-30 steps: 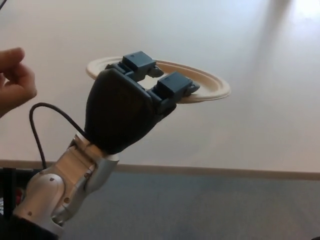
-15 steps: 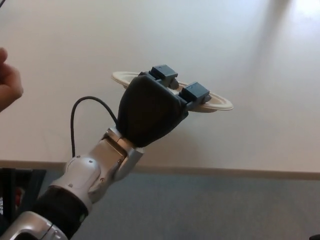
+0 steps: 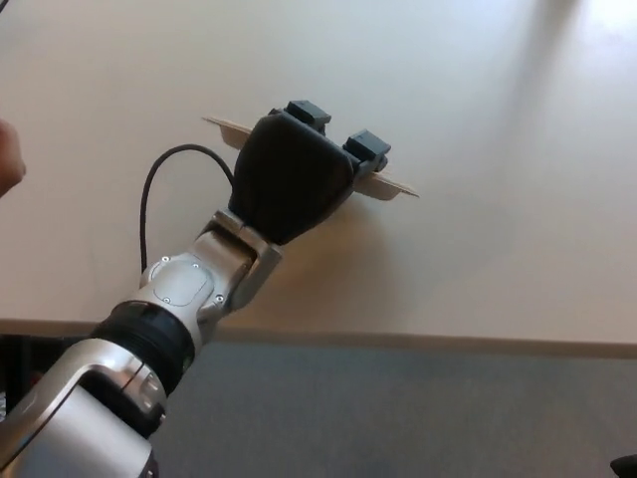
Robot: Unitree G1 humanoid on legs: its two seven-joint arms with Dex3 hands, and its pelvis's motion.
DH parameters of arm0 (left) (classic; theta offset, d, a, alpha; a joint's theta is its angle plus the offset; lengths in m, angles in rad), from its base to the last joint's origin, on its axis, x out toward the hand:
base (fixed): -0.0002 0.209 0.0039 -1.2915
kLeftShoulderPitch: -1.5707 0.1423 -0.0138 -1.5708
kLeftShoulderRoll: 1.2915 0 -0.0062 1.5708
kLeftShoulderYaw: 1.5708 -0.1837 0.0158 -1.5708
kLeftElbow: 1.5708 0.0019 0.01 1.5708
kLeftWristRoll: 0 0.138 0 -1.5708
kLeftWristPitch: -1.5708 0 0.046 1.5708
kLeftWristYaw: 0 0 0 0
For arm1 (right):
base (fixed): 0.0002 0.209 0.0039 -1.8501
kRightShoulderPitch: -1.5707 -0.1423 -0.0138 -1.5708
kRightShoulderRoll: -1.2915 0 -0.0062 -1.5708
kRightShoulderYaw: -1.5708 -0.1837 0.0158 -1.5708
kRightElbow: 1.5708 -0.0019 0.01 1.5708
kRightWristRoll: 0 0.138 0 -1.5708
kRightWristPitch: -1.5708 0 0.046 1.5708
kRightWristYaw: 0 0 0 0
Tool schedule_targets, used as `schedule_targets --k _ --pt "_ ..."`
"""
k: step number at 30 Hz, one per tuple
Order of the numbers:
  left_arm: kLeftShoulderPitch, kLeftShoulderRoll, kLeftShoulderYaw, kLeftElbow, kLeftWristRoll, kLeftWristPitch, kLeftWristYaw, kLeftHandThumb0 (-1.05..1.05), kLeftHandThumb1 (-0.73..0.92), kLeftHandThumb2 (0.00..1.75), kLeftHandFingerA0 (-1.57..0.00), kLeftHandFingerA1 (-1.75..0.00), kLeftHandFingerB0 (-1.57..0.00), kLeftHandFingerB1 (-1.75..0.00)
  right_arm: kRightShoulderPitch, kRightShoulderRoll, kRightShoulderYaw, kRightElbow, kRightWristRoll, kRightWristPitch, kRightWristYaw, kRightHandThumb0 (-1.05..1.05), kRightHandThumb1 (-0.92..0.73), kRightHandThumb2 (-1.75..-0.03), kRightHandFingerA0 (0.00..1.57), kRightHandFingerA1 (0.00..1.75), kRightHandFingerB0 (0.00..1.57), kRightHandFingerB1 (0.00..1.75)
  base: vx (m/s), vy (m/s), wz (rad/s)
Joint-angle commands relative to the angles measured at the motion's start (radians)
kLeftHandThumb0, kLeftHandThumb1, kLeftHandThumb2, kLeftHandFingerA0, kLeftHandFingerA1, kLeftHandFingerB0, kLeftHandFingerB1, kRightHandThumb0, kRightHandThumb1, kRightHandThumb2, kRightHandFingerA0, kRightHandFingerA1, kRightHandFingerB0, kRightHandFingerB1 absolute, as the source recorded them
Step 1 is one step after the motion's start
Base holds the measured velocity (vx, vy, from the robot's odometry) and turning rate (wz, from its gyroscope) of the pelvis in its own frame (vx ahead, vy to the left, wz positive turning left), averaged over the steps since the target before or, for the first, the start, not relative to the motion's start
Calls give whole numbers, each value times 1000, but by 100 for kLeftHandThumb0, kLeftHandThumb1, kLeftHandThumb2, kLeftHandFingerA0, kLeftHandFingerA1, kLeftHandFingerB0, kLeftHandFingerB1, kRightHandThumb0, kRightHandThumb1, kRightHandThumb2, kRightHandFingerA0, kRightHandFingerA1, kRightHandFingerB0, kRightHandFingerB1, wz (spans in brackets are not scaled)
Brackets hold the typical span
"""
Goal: A person passes a plate to the robot and the robot grabs it with its left hand and places it at the centre of the table infront of it
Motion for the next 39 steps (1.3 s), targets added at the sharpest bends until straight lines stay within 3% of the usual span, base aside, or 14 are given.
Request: schedule_targets --k 1,6,7,17,18,19,20,26,27,30,31,37,38,39 --pt "-25 -16 -11 89 -56 30 -8 -19 51 55 -91 -90 -83 -62 -4 -4 2 2 -7 0 5 -88 -85 -66 20 57 20 45 0 0 0" --pt "-28 -22 -8 157 -98 26 -76 -18 52 56 -88 -82 -80 -58 -16 2 3 4 -2 7 5 -87 -82 -65 21 59 19 47 0 0 0" --pt "-24 -23 -5 167 -108 23 -87 -18 52 55 -90 -75 -80 -57 -17 2 4 2 -4 9 3 -81 -63 -108 22 61 16 53 0 0 0" --pt "-7 -25 -27 192 -142 27 -174 -20 50 55 -86 -60 -74 -52 -28 -7 6 -3 -5 12 12 -83 -63 -108 24 61 16 52 0 0 0" --pt "-5 -27 -33 190 -141 32 -175 -18 50 55 -86 -60 -75 -52 -30 -6 7 0 -7 13 11 -90 -79 -67 25 57 21 45 0 0 0" --pt "-5 -27 -36 189 -142 34 -174 -18 50 55 -86 -60 -75 -52 -30 -6 8 1 -8 13 10 -90 -79 -67 25 57 21 45 0 0 0" --pt "-5 -27 -39 188 -143 32 -176 -19 52 56 -85 -58 -73 -51 -30 -5 5 -1 -4 17 13 -81 -63 -107 21 59 16 52 0 0 0" --pt "-18 -26 -34 180 -172 15 -202 -21 54 56 -82 -54 -66 -47 -41 -3 11 1 -12 27 4 -82 -63 -108 24 61 16 52 0 0 0" --pt "-19 -29 -27 177 -183 20 -220 -35 59 57 -63 -44 -49 -39 -41 -4 12 -1 -13 26 4 -85 -84 -65 26 57 24 45 0 0 0" --pt "-24 -36 -20 165 -201 50 -279 -51 49 75 -39 -47 -30 -44 -41 -6 12 -4 -12 25 5 -86 -84 -65 26 58 24 46 0 0 0" --pt "-28 -47 -14 156 -209 102 -336 -78 50 83 -9 -28 -9 -23 -41 -6 11 -3 -10 20 10 -86 -84 -65 26 57 23 45 0 0 0" --pt "-38 -53 -9 117 -231 170 -431 -89 51 92 0 0 0 0 -40 -8 11 -12 -10 20 11 -86 -84 -65 26 58 24 46 0 0 0" --pt "-42 -52 -6 110 -234 171 -437 -101 66 62 0 0 0 0 -41 -9 9 -14 -8 21 14 -84 -83 -65 25 57 23 46 0 0 0" --pt "-45 -50 -4 98 -239 174 -447 -101 66 62 0 0 0 0 -43 -9 7 -16 -6 22 17 -84 -83 -65 25 57 23 46 0 0 0"
